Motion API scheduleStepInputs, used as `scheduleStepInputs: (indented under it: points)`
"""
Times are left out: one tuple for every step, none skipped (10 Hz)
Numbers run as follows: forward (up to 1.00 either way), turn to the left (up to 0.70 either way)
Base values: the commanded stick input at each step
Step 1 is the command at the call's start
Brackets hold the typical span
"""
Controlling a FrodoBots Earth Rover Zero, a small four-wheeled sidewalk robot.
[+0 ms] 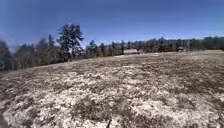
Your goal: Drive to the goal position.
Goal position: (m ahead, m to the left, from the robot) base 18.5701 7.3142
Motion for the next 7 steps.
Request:
scheduleStepInputs:
  points:
    - [0.7,0.0]
    - [0.7,0.0]
    - [0.7,0.0]
    - [0.7,0.0]
    - [0.7,0.0]
    - [0.7,0.0]
    - [0.7,0.0]
